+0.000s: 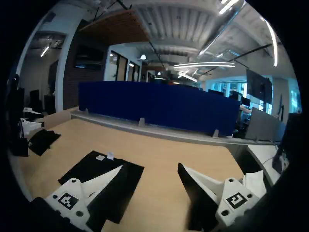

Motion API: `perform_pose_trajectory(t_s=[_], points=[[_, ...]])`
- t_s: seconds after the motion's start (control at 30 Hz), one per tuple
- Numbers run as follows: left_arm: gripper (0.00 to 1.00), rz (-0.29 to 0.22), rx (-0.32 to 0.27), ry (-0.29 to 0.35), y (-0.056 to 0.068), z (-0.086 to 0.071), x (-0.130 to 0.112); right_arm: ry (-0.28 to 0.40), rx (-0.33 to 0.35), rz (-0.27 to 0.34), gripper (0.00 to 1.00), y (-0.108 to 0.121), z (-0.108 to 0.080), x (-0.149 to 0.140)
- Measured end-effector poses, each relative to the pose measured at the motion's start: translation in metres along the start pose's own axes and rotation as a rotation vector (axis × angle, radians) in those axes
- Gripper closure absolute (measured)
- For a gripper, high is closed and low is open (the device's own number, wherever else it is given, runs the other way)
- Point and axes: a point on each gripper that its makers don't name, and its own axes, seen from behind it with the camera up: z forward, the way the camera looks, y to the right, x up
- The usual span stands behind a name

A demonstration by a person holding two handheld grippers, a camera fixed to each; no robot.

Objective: Fold towel

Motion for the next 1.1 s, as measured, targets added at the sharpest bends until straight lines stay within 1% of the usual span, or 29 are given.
perform_pose_trajectory(t_s=[0.1, 0.2, 0.3, 0.47, 0.6, 0.8, 1.1], points=[[0.06, 0.001, -0.041, -0.039, 0.019, 0.009, -0.015, -0.042, 0.035, -0.020, 0.00, -0.018, 0.009, -0.010], [0.06, 0.012, -0.089, -0.083, 0.035, 0.012, -0.028, -0.092, 0.078, -0.043, 0.00, -0.034, 0.013, -0.024], [0.06, 0.026, -0.121, -0.117, 0.046, 0.014, -0.039, -0.140, 0.113, -0.064, 0.00, -0.046, 0.014, -0.039], [0.06, 0.039, -0.148, -0.156, 0.054, 0.018, -0.057, -0.194, 0.162, -0.092, 0.00, -0.063, 0.015, -0.057], [0.06, 0.047, -0.177, -0.190, 0.062, 0.020, -0.076, -0.232, 0.193, -0.106, 0.00, -0.074, 0.017, -0.073], [0.06, 0.069, -0.215, -0.241, 0.075, 0.021, -0.105, -0.279, 0.222, -0.117, 0.00, -0.085, 0.021, -0.097], [0.06, 0.074, -0.258, -0.329, 0.091, 0.024, -0.150, -0.362, 0.255, -0.125, 0.00, -0.097, 0.021, -0.140]])
